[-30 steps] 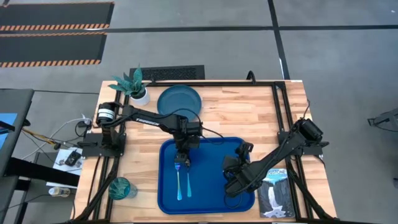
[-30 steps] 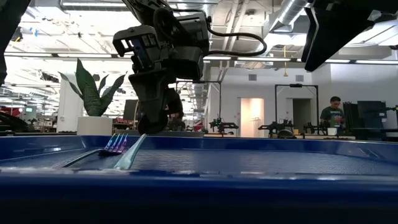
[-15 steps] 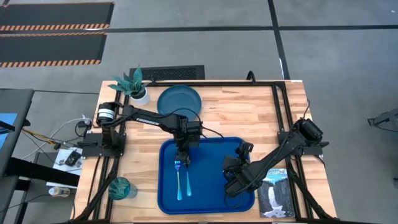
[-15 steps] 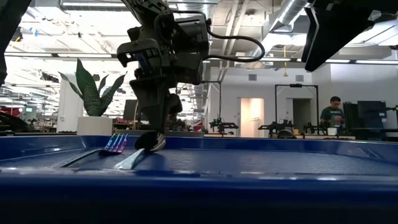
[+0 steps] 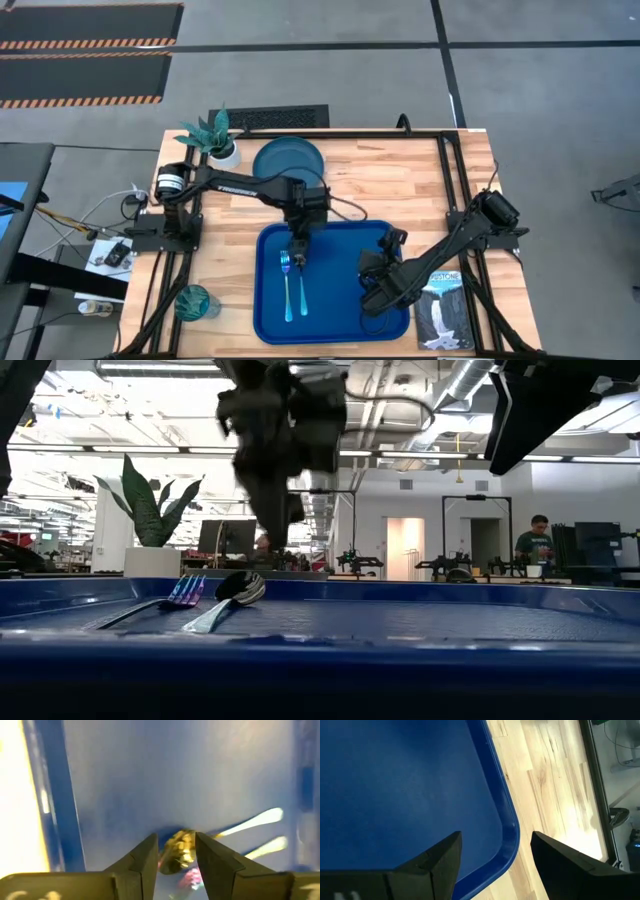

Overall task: Pick and place plate/cup/fork/spoon on tray
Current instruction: Put the blue plate on the blue tray

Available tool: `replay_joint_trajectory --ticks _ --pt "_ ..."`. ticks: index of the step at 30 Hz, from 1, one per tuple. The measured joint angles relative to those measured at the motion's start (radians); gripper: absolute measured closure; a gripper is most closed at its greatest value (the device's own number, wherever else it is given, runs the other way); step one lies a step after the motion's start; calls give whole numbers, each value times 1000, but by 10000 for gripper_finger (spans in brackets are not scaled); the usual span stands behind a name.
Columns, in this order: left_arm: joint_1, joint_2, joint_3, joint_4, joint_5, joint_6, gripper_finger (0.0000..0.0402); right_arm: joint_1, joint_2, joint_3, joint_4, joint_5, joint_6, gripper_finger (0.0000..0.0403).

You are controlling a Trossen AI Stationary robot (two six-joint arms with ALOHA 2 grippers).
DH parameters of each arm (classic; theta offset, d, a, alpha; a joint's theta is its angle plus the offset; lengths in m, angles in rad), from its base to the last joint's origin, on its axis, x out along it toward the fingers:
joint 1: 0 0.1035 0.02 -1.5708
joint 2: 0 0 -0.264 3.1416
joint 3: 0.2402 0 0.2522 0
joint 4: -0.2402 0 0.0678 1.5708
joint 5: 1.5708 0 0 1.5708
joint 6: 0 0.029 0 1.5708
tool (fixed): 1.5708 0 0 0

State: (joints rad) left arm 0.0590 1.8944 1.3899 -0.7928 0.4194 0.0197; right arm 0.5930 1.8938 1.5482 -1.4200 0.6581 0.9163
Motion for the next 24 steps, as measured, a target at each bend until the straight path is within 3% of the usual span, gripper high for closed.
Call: replay_joint_trajectory --ticks 7,11,15,20,24 --pt "17 -74 229 -281 -42 70 285 4 -1 0 3 -6 43 143" --pt "34 -225 248 -300 -57 44 285 20 -9 0 1 -8 101 143" --pt "45 -427 242 -330 -198 -26 285 21 -11 0 1 4 112 143" --pt "2 -711 130 -287 -474 -182 285 -39 -18 0 18 137 15 143" --pt "-67 -966 -103 -152 -674 -328 284 -150 -62 0 44 179 -107 143"
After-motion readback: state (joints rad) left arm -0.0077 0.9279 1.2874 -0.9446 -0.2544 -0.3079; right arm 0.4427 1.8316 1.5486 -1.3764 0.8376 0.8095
